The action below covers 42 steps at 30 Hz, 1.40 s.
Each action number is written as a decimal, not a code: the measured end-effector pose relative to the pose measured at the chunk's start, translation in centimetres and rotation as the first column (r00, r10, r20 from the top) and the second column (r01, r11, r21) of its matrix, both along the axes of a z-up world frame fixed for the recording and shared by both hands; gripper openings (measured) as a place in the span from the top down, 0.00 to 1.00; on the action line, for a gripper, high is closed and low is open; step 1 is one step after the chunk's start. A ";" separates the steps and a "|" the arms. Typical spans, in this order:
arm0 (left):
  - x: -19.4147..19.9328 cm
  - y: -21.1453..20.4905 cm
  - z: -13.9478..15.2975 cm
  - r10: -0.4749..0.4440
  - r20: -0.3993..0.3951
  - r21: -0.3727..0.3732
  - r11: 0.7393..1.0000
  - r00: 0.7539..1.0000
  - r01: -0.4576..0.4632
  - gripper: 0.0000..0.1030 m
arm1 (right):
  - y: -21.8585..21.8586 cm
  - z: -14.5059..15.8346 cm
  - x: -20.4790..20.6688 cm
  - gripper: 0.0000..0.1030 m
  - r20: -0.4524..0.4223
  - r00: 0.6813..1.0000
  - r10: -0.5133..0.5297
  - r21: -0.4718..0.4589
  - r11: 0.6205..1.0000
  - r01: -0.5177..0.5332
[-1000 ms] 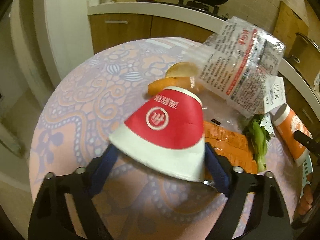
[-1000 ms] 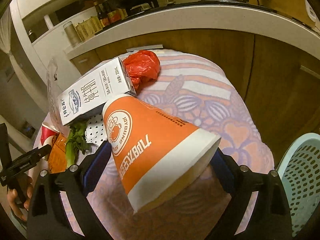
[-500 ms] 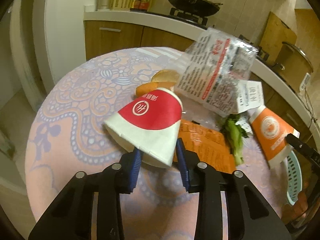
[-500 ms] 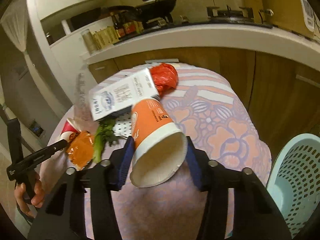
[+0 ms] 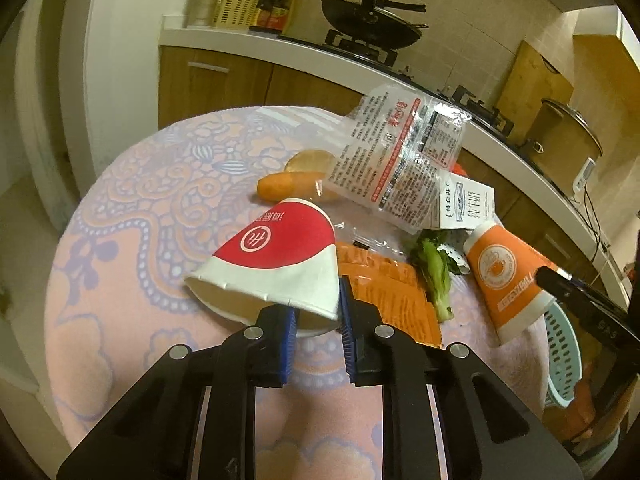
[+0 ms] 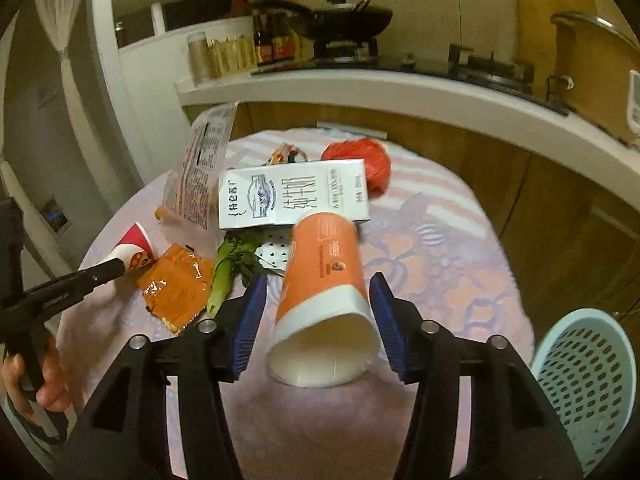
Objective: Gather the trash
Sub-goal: 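Grasp the red-and-white paper cup with the left tool while the right tool grasps the orange cup, then carry both cups over the blue basket and open both tools to drop them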
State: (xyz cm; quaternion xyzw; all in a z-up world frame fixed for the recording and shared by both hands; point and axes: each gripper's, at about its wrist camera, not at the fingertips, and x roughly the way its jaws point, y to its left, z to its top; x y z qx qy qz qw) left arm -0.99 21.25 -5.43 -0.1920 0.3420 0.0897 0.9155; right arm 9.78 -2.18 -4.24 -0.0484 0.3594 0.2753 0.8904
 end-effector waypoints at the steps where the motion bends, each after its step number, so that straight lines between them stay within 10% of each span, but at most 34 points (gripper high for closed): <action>1: 0.0 0.1 0.0 0.000 0.003 -0.004 1.000 1.000 0.000 0.83 | 0.3 -0.3 0.3 0.48 -0.009 1.000 -0.006 -0.007 1.000 0.006; 12: -1.7 -1.2 1.7 -0.010 0.088 0.008 1.000 0.996 0.010 0.86 | -0.5 0.6 -1.4 0.60 0.001 1.000 0.003 0.029 1.000 -0.003; 21: -1.5 -9.0 5.7 -0.177 0.187 0.073 0.983 0.966 0.167 0.86 | -9.7 3.8 -5.3 0.60 0.094 0.981 -0.168 0.074 0.984 0.161; 31: 4.1 -24.6 6.8 -0.487 0.181 0.138 0.873 0.854 0.468 0.86 | -22.6 4.8 -6.8 0.60 0.153 0.895 -0.419 0.075 0.908 0.412; 42: 9.3 -37.8 1.4 -0.666 0.023 0.124 0.742 0.746 0.659 0.86 | -31.8 -0.8 -5.6 0.58 -0.002 0.814 -0.581 0.047 0.813 0.581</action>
